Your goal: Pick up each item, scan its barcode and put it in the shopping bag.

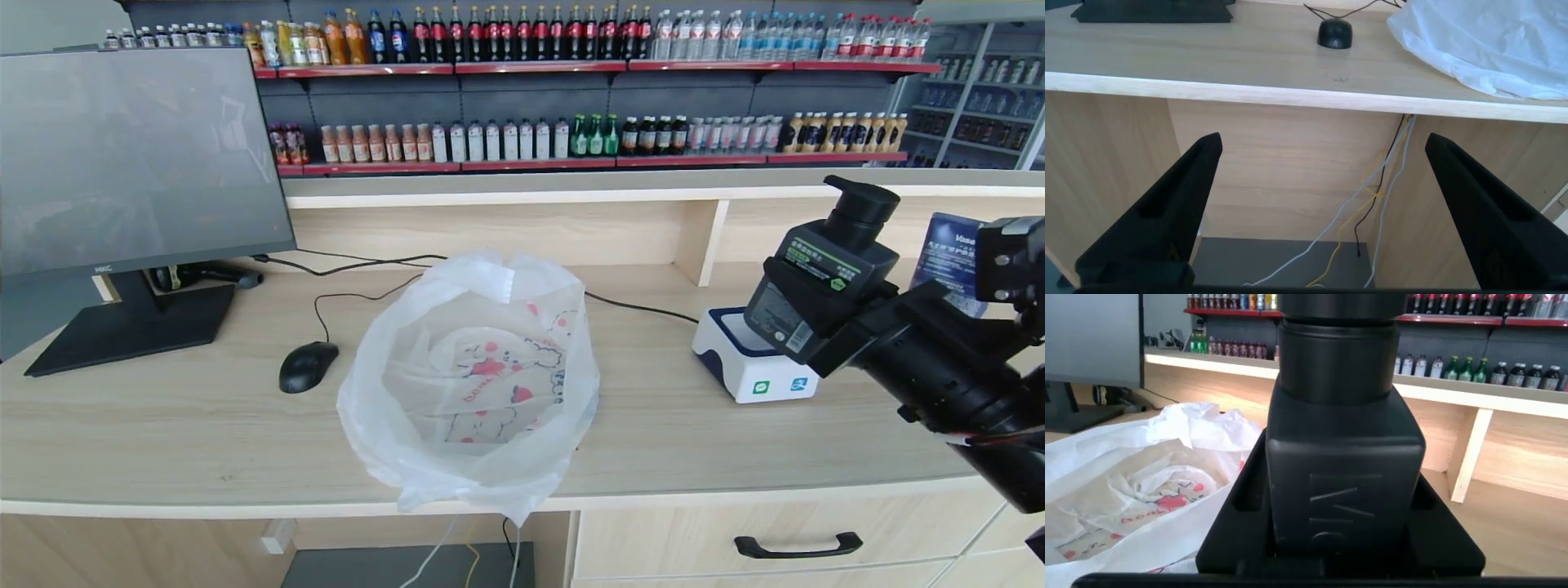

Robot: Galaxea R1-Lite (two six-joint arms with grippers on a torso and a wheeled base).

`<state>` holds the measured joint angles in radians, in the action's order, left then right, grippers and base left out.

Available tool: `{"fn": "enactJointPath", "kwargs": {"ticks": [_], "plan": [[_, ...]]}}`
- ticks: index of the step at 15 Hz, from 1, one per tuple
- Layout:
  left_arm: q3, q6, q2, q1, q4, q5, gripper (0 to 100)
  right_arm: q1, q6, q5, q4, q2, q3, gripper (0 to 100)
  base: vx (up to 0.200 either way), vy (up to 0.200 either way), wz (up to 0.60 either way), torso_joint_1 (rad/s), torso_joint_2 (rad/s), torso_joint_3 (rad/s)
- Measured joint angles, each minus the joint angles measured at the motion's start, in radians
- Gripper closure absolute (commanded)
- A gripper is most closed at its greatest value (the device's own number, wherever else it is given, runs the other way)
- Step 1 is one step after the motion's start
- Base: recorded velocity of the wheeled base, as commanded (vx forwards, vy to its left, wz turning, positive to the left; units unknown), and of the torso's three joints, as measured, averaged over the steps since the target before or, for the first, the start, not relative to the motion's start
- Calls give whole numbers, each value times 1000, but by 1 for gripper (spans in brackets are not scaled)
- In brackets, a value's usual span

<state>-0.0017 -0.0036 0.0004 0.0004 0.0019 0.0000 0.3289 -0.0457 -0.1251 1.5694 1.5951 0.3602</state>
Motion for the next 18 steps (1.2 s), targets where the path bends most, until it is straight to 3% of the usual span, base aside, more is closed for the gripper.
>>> {"fn": "enactJointPath", "kwargs": {"ticks": [4,6,8,10,14,18], "plan": [[0,0,0,0,0,0,0,-59,-87,-70,0,20,35,100,0,0,0,0,0,0],[0,0,0,0,0,0,0,-131,-256,-301,-1,43,55,100,0,0,0,0,0,0],[0,0,0,0,0,0,0,-172,-446,-393,-33,70,101,100,0,0,0,0,0,0],[0,0,0,0,0,0,0,-179,-596,-403,-68,106,157,100,0,0,0,0,0,0],[0,0,0,0,-1,0,0,-161,-787,-347,-3,219,243,100,0,0,0,0,0,0],[0,1,0,0,0,-1,0,-179,-934,-374,0,282,237,100,0,0,0,0,0,0]]}}
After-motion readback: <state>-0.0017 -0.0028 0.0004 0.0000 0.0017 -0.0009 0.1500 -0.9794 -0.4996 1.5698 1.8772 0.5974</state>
